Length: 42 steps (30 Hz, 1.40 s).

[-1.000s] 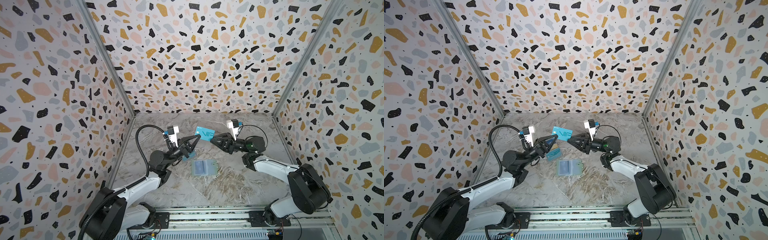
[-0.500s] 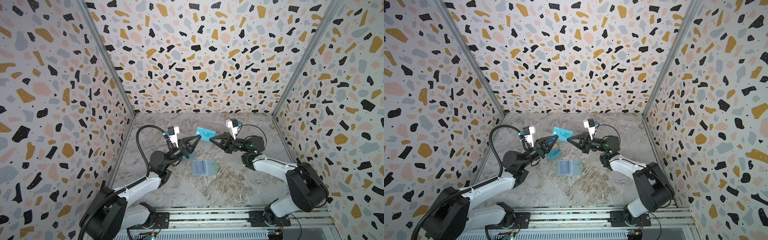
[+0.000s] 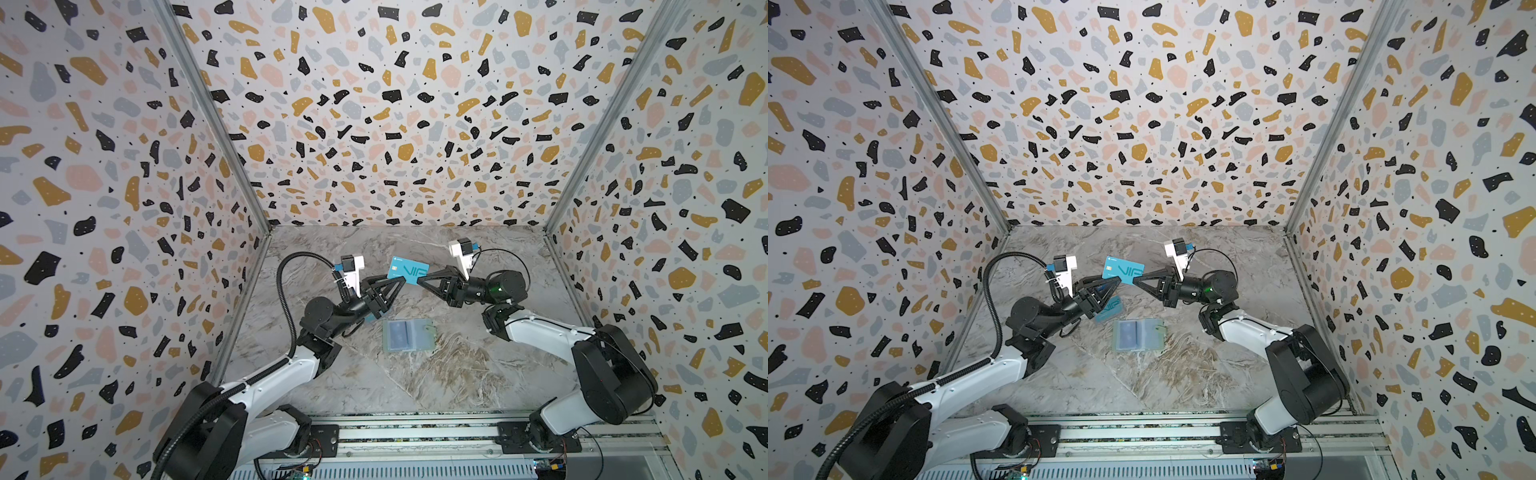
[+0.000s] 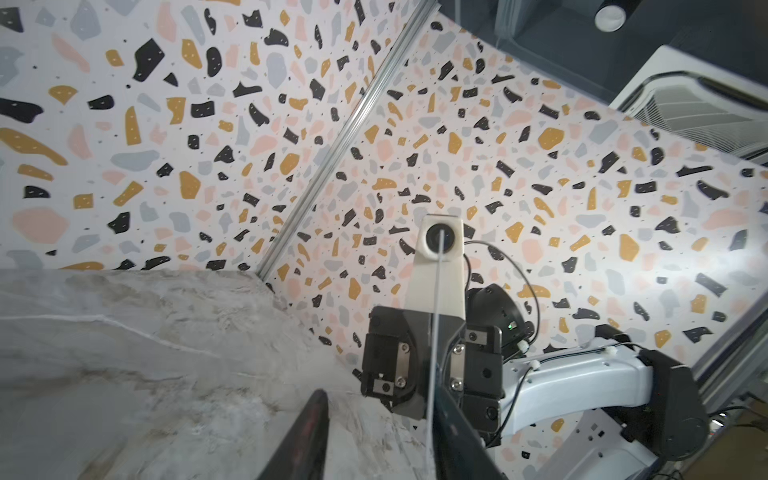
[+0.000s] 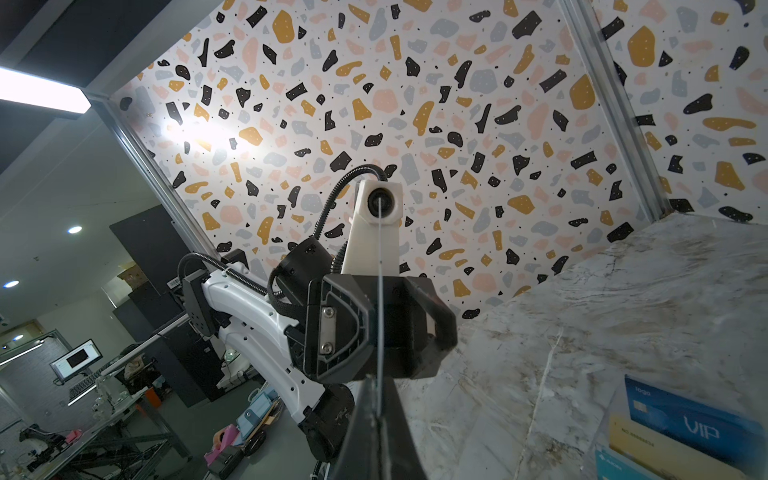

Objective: Take the credit cards out of the card holder

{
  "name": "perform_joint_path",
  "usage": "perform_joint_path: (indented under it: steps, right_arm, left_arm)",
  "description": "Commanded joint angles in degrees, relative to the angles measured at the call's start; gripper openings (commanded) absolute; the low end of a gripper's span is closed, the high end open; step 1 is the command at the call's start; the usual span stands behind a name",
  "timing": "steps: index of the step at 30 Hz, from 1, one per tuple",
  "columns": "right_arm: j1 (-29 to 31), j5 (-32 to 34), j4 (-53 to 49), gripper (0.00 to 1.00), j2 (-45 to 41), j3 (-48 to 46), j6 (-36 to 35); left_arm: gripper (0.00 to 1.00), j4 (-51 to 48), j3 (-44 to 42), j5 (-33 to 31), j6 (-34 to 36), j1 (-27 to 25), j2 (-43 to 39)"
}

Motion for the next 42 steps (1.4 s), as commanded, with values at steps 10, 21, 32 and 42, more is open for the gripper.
perform_joint_path:
  steps: [10,21,32,42]
  right_arm:
    - [-1.44,-0.80,-43.54,0.00,-8.34,6.15,-29.92]
    - [-1.31,4.19,-78.08,0.00,-8.88,14.23,-53.28]
    - [2.92,3.79,-95.41,0.00,-6.79,18.13,-66.84]
    - [7.41,1.16,-100.85,0.00,-3.71,21.15,-74.20]
  left_arm:
    - [0.57,-37.72,7.77,-5.45,23.78,-0.21,-9.07]
    - [0.55,-61.63,15.00,-1.54,38.97,-0.21,-9.40]
    - [0.58,-74.04,20.06,3.63,48.58,-0.21,-8.85]
    - [0.59,-81.39,23.15,8.86,55.58,-0.21,-6.20]
